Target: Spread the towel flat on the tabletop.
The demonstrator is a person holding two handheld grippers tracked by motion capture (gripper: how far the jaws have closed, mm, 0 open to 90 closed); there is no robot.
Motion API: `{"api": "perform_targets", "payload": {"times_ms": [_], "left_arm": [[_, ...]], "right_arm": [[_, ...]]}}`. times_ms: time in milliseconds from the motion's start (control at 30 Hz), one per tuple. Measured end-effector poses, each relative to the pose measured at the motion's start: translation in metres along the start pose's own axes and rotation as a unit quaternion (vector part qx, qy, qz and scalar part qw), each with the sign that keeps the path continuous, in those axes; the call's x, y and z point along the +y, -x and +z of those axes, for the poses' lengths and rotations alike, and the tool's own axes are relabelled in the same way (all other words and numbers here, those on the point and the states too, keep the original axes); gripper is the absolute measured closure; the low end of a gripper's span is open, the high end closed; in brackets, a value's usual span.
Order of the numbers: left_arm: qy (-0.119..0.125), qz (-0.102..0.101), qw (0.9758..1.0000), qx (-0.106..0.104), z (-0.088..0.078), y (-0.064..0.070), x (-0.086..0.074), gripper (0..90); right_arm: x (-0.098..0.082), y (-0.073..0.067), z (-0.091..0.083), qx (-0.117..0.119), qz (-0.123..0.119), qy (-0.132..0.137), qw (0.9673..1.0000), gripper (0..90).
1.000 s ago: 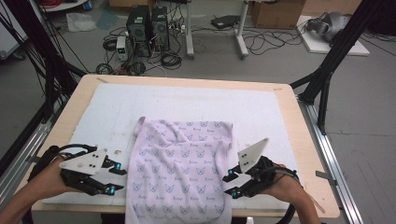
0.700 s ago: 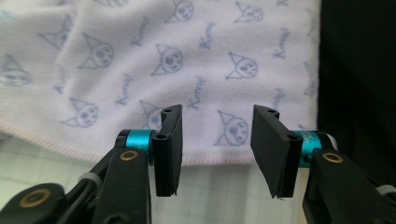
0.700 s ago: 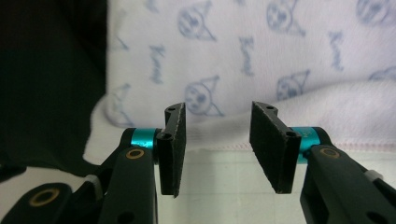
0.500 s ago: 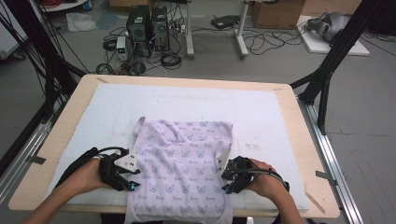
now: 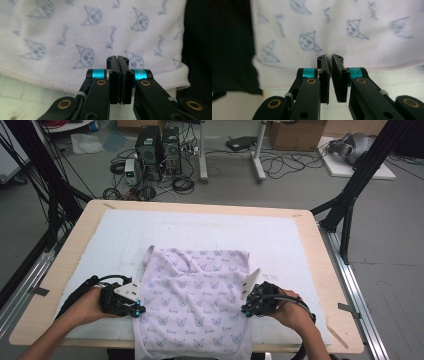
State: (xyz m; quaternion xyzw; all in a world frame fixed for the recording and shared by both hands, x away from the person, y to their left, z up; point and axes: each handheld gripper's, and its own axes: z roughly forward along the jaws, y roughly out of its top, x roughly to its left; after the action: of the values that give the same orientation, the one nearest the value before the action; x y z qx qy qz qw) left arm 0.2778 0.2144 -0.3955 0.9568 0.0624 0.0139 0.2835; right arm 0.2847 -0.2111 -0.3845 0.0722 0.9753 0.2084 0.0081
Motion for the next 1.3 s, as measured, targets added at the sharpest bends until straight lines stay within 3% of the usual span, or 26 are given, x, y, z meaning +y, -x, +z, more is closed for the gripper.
{"api": "perform_targets", "payload": {"times_ms": [67,133,200,267,300,333,367,433,500,667,700,767,833,967,1033,1100,1167,1200,1267,1300], "left_arm": [[0.017,0.001,0.9998,0.003,-0.012,0.003,-0.001,88.1],[0.031,0.013,0.9994,-0.012,-0.022,0.012,-0.002,88.1],[0.037,0.037,0.9971,-0.056,-0.031,0.025,-0.002,88.1],[0.053,0.058,0.9931,-0.087,-0.036,0.039,-0.005,87.7],[0.061,0.058,0.9927,-0.087,-0.038,0.044,-0.006,86.1],[0.073,0.061,0.9931,-0.069,-0.040,0.046,-0.007,75.7],[0.080,0.048,0.9942,-0.053,-0.042,0.044,-0.007,57.7],[0.079,0.041,0.9958,-0.023,-0.044,0.039,-0.006,54.7],[0.078,0.027,0.9966,-0.004,-0.042,0.034,-0.004,52.5],[0.023,0.015,0.9990,0.034,-0.013,0.019,0.002,50.9],[0.013,0.010,0.9992,0.036,-0.006,0.015,0.002,51.7],[-0.008,0.001,0.9993,0.036,0.004,0.008,0.001,51.8],[-0.020,-0.005,0.9989,0.041,0.011,0.003,0.000,52.2],[-0.043,-0.011,0.9984,0.035,0.018,-0.004,-0.001,54.9],[-0.051,-0.006,0.9980,0.035,0.021,-0.006,-0.002,57.0],[-0.050,-0.015,0.9984,0.023,0.023,-0.009,-0.002,61.5],[-0.048,-0.023,0.9984,0.018,0.023,-0.010,-0.002,64.1],[-0.047,-0.023,0.9986,0.012,0.023,-0.010,-0.002,71.4],[-0.047,-0.025,0.9985,0.012,0.023,-0.009,-0.001,86.1],[-0.048,-0.027,0.9984,0.014,0.023,-0.009,0.000,86.8]], "right_arm": [[-0.006,-0.004,-0.012,0.003,0.006,0.028,0.9996,85.0],[-0.010,-0.010,-0.022,0.011,0.000,0.047,0.9988,85.0],[-0.013,-0.024,-0.031,0.049,-0.022,0.066,0.9964,85.0],[-0.015,-0.039,-0.036,0.097,-0.057,0.086,0.9899,84.3],[-0.016,-0.044,-0.038,0.116,-0.065,0.094,0.9866,81.0],[-0.018,-0.046,-0.040,0.120,-0.063,0.103,0.9854,71.5],[-0.019,-0.047,-0.041,0.105,-0.055,0.113,0.9865,58.8],[-0.021,-0.042,-0.041,0.078,-0.028,0.122,0.9891,55.1],[-0.018,-0.036,-0.038,0.035,-0.012,0.106,0.9937,53.0],[-0.002,-0.023,-0.013,-0.017,-0.024,0.045,0.9986,53.4],[0.000,-0.020,-0.007,-0.021,-0.015,0.030,0.9992,54.0],[0.003,-0.014,0.004,-0.023,-0.017,0.007,0.9996,54.8],[0.007,-0.011,0.017,-0.022,-0.019,-0.035,0.9990,55.8],[0.012,-0.006,0.026,-0.018,-0.038,-0.068,0.9968,58.2],[0.013,-0.003,0.030,-0.023,-0.034,-0.089,0.9951,61.7],[0.012,0.001,0.032,-0.010,-0.026,-0.090,0.9955,65.5],[0.013,0.003,0.032,-0.003,-0.021,-0.089,0.9958,77.7],[0.013,0.002,0.032,0.004,-0.020,-0.091,0.9956,85.2],[0.015,0.001,0.032,0.004,-0.028,-0.095,0.9951,87.2],[0.014,0.002,0.032,0.007,-0.029,-0.094,0.9951,87.7]]}}
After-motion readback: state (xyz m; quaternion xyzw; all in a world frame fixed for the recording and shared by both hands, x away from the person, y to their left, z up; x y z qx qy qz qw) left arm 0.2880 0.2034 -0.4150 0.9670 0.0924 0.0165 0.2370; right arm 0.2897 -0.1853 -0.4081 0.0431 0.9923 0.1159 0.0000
